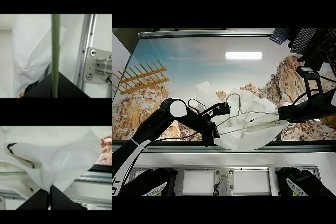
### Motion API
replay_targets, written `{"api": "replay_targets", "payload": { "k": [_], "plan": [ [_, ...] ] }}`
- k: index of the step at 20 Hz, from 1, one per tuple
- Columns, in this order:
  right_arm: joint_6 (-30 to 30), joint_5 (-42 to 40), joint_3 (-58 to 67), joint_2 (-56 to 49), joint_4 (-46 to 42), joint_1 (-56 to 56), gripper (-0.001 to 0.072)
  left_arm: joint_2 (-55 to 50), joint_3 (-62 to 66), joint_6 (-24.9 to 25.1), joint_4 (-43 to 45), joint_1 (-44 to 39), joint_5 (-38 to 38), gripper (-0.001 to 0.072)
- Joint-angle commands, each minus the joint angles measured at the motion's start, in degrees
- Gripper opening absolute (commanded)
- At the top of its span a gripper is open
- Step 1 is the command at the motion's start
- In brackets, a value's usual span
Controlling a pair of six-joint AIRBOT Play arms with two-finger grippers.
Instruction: Fold the clothes and pants, and hang the long-sleeved shirts on hangers.
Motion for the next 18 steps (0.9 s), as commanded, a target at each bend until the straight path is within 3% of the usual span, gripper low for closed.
{"api": "replay_targets", "payload": {
  "k": [1,5,13,18],
  "plan": [
    [0.00,0.39,0.02,0.74,-0.44,0.07,0.0018,-0.04,0.04,-0.55,0.07,0.57,0.26,0.0009],
    [0.61,0.26,0.02,1.62,-3.54,0.04,0.0018,-0.04,0.04,-0.72,0.28,1.60,-1.86,0.0009],
    [0.63,-5.77,0.02,1.60,5.95,0.13,0.0018,-0.07,0.04,0.50,-0.13,1.55,-0.79,0.0010],
    [2.23,-8.98,0.02,0.92,6.21,6.84,0.0018,-0.07,0.04,0.74,-0.15,1.55,1.33,0.0010]
  ]
}}
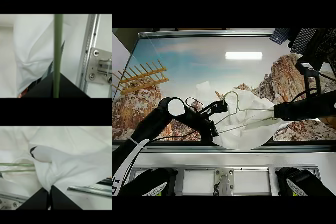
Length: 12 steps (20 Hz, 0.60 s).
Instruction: Fold the clothes and pants, and hang the long-sleeved shirts on hangers.
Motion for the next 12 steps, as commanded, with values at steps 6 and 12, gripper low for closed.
{"api": "replay_targets", "payload": {
  "k": [6,12],
  "plan": [
    [2.78,-10.27,0.04,-4.02,1.07,14.36,0.0018,-0.04,-0.04,0.66,-0.13,0.04,1.57,0.0010],
    [4.90,-17.20,0.04,-6.01,1.05,21.29,0.0018,-0.02,-3.17,3.39,-0.13,0.04,4.50,0.0010]
  ]
}}
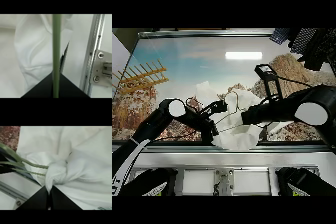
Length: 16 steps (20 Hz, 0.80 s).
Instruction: Fold the clothes and pants, and hang the long-sleeved shirts on hangers.
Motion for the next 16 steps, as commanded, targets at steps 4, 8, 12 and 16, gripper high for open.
{"api": "replay_targets", "payload": {
  "k": [4,8,12,16],
  "plan": [
    [1.75,-4.26,0.04,-1.22,0.90,3.43,0.0018,-0.02,-1.88,8.07,0.00,0.04,4.85,0.0010],
    [1.75,-4.26,0.04,-1.22,1.11,3.41,0.0018,-0.02,-1.95,13.73,-3.41,0.11,5.46,0.0010],
    [1.73,-4.22,0.04,-1.20,1.38,3.41,0.0018,-1.55,-1.95,16.37,-6.38,0.11,5.05,0.0010],
    [1.29,-4.22,0.04,-1.18,3.02,3.39,0.0032,-4.04,-1.90,16.37,-7.43,0.11,4.76,0.0010]
  ]
}}
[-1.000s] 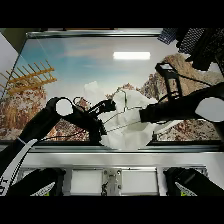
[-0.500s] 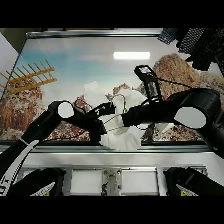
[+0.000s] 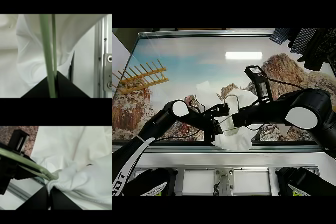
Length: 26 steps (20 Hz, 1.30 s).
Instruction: Fold the clothes and pants, and hang the long-sleeved shirts on hangers.
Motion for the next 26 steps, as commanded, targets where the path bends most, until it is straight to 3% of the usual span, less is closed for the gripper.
{"api": "replay_targets", "payload": {
  "k": [1,2,3,5,6,13,15,18,21,23,26],
  "plan": [
    [-0.44,0.00,0.04,0.00,1.07,0.02,0.0032,-1.40,-0.02,0.87,-1.14,0.02,-0.22,0.0010],
    [-0.44,0.13,0.04,0.00,1.07,0.00,0.0034,-1.29,0.02,0.87,-1.14,0.02,-0.22,0.0010],
    [-0.44,0.11,0.04,0.00,1.09,-0.02,0.0130,-1.16,0.02,0.87,-1.11,0.02,-0.22,0.0010],
    [-0.46,0.28,0.04,0.09,1.11,-0.04,0.0638,-1.18,0.02,0.85,-1.07,0.02,-0.24,0.0010],
    [-0.68,0.70,0.04,0.31,1.11,-0.07,0.0675,-1.18,0.02,0.85,-1.07,0.02,-0.26,0.0010],
    [-4.66,11.21,4.96,4.46,1.09,-3.98,0.0675,-1.18,0.02,0.85,-1.09,0.02,-0.72,0.0010],
    [-8.79,13.99,7.13,4.74,1.09,-6.03,0.0675,-1.18,0.02,0.85,-1.09,0.02,-0.70,0.0010],
    [-20.24,18.91,11.21,3.30,1.42,-12.17,0.0675,-1.18,0.02,0.85,-1.07,0.02,-1.49,0.0010],
    [-33.11,21.97,12.39,0.39,13.75,-20.92,0.0675,-1.18,0.02,0.85,-1.07,0.02,-1.73,0.0011],
    [-36.48,21.11,12.39,-1.09,17.68,-23.39,0.0675,-1.18,0.02,0.85,-1.09,0.02,-1.75,0.0011],
    [-36.44,19.47,12.39,-2.93,17.29,-23.50,0.0675,-1.18,0.02,0.85,-1.09,0.02,-1.70,0.0010]
  ]
}}
